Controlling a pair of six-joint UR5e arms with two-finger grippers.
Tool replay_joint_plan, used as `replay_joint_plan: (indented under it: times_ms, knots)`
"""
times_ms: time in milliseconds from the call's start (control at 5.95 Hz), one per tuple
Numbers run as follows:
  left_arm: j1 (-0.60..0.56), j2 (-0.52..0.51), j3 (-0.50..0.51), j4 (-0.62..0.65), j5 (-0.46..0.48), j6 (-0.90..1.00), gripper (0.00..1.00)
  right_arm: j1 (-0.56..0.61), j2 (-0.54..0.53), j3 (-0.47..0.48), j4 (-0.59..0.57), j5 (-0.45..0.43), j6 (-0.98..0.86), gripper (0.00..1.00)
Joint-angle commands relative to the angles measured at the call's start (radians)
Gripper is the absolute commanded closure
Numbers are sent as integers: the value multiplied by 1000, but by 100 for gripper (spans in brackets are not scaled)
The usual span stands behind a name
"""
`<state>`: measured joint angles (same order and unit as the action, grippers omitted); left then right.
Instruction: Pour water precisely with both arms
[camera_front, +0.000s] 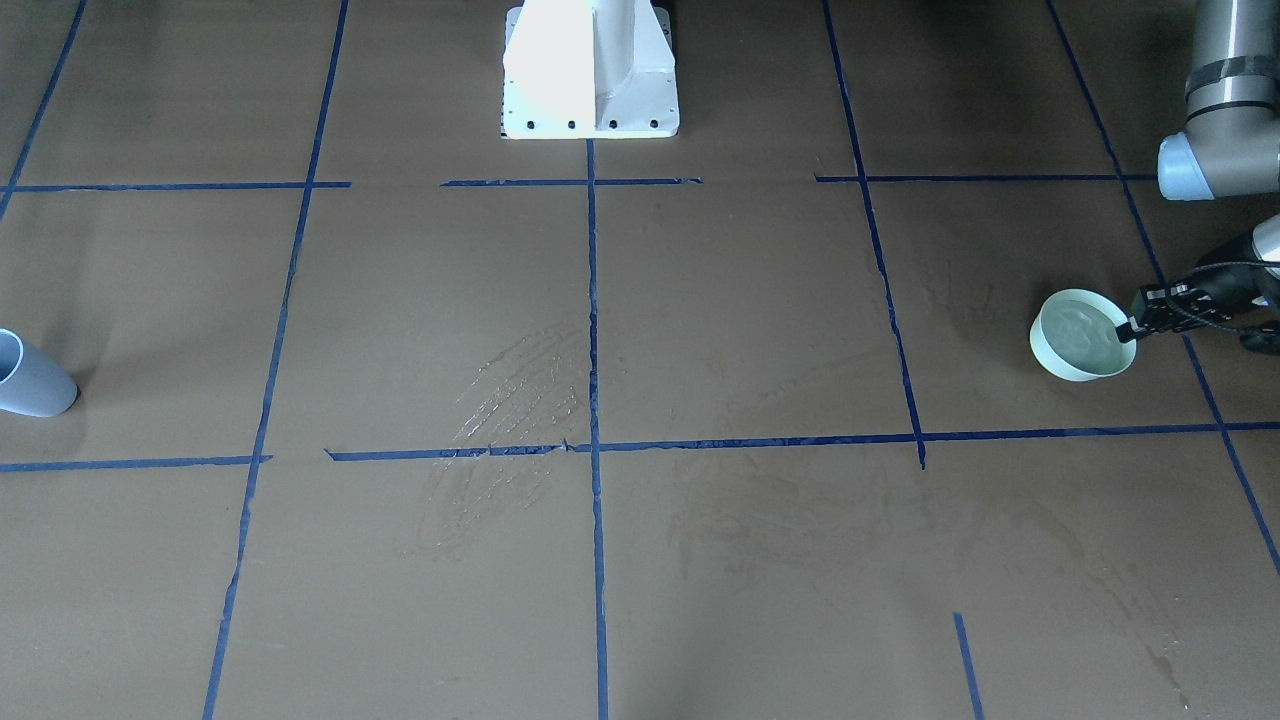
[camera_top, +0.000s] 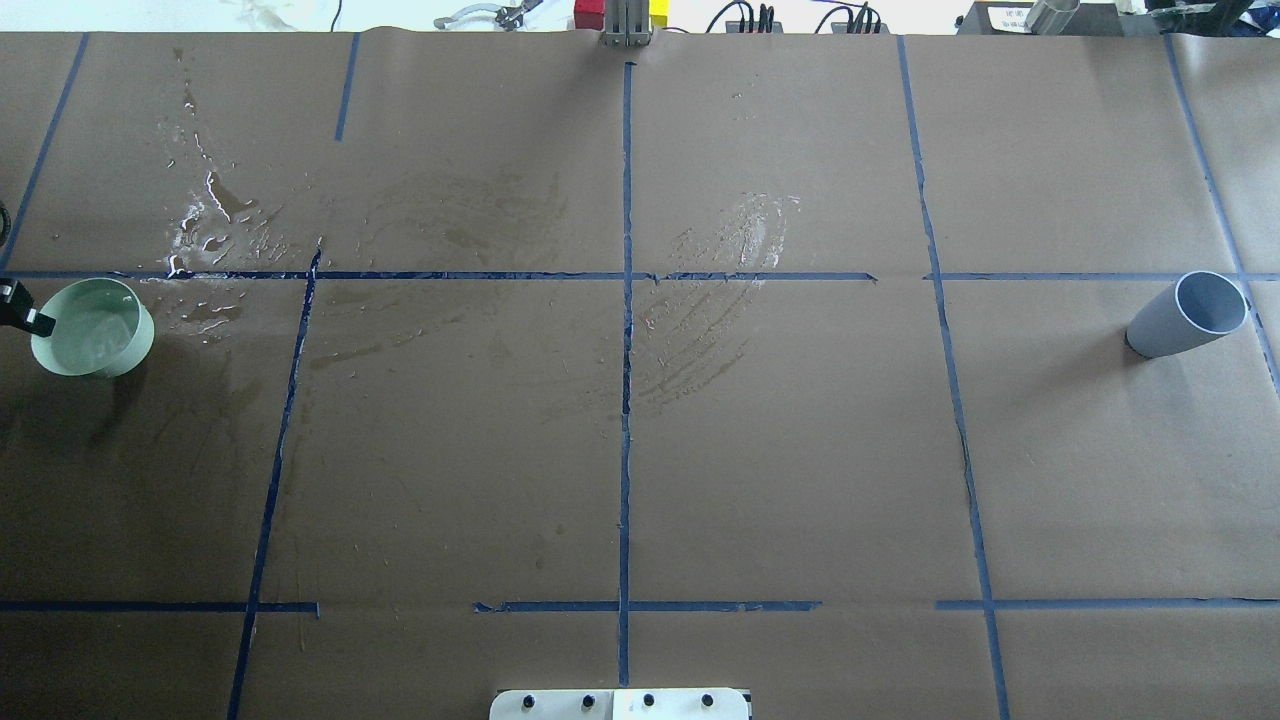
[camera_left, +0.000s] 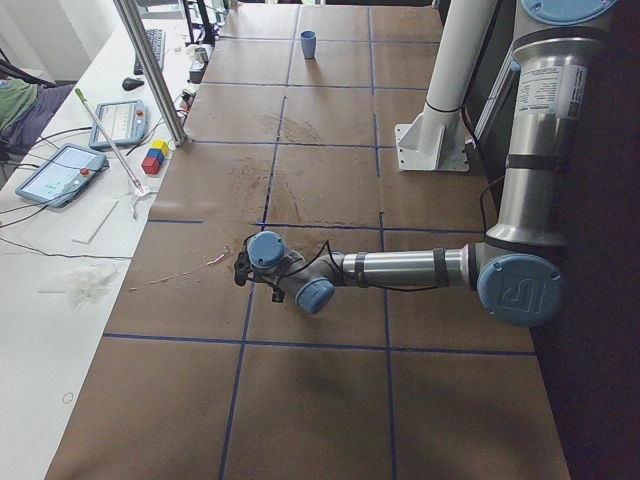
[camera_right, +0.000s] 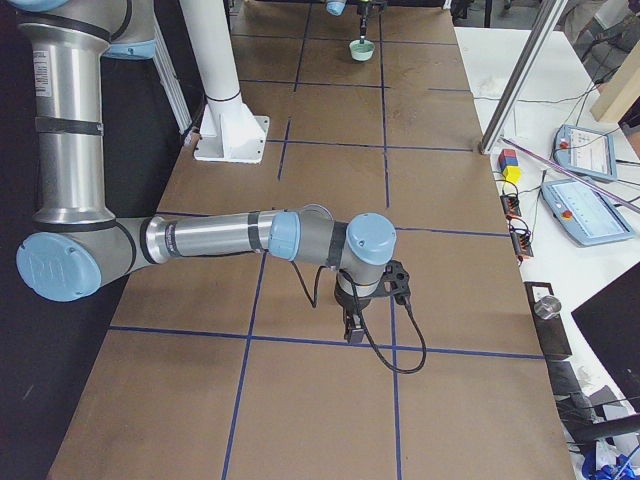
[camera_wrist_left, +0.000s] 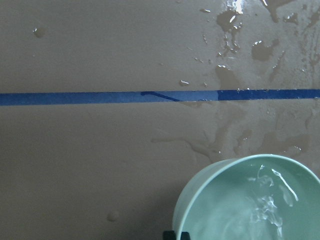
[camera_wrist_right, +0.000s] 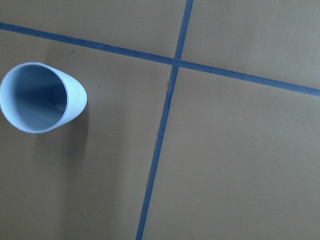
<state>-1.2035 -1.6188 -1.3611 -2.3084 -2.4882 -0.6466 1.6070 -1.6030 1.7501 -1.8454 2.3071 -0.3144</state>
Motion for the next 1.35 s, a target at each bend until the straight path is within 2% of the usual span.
replay_joint_plan:
  times_ms: [0, 673, 1009, 1177]
  knots:
    - [5, -4, 5, -14, 0, -22, 100, 1, 0, -1, 0, -2, 0, 0]
    - [53, -7, 0, -16, 2, -39, 100, -1, 0, -3, 0, -3, 0, 0]
    - [77, -15, 0, -16, 35, -38, 94, -1, 0, -4, 0, -5, 0, 0]
    - [78, -19, -3, -16, 35, -41, 87, -1, 0, -4, 0, -3, 0, 0]
